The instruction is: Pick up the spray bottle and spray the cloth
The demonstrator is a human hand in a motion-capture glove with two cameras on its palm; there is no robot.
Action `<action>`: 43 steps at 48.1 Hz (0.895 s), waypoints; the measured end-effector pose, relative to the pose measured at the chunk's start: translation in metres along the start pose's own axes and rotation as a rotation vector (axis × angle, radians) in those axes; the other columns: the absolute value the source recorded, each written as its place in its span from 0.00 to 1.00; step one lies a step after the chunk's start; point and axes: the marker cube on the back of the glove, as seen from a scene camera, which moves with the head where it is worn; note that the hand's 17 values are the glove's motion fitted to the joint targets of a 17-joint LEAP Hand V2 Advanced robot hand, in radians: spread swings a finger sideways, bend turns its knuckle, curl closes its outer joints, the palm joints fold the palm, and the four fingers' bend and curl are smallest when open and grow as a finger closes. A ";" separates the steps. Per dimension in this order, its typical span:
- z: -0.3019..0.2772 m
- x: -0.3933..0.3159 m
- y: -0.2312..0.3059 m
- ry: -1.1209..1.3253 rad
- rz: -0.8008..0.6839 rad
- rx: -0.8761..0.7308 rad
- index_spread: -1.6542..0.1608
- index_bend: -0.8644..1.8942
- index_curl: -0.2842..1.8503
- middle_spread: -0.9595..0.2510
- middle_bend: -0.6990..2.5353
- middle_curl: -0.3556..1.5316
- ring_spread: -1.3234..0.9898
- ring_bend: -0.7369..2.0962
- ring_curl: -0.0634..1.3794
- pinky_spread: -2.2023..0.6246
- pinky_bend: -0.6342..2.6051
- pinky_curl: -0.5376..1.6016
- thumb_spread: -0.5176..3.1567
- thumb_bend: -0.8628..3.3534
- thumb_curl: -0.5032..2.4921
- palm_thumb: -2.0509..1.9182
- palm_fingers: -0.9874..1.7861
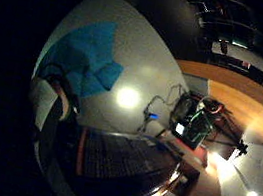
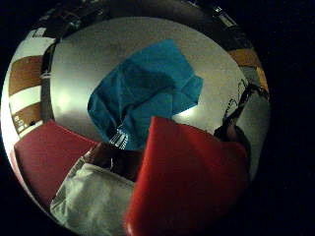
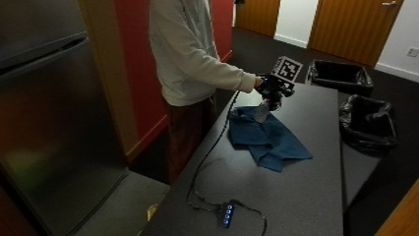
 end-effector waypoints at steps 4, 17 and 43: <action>0.008 -0.011 -0.002 0.034 -0.034 -0.009 0.84 0.48 0.38 0.71 0.41 0.46 0.50 0.47 0.35 0.70 0.30 0.43 0.19 0.20 0.43 0.75 0.86; 0.021 -0.032 -0.011 -0.017 0.111 -0.026 0.84 0.48 0.38 0.71 0.41 0.46 0.50 0.46 0.35 0.70 0.30 0.43 0.19 0.20 0.43 0.74 0.86; -0.136 -0.050 0.007 -0.859 -0.032 0.461 0.84 0.48 0.38 0.71 0.41 0.45 0.50 0.46 0.35 0.70 0.30 0.43 0.19 0.20 0.43 0.74 0.86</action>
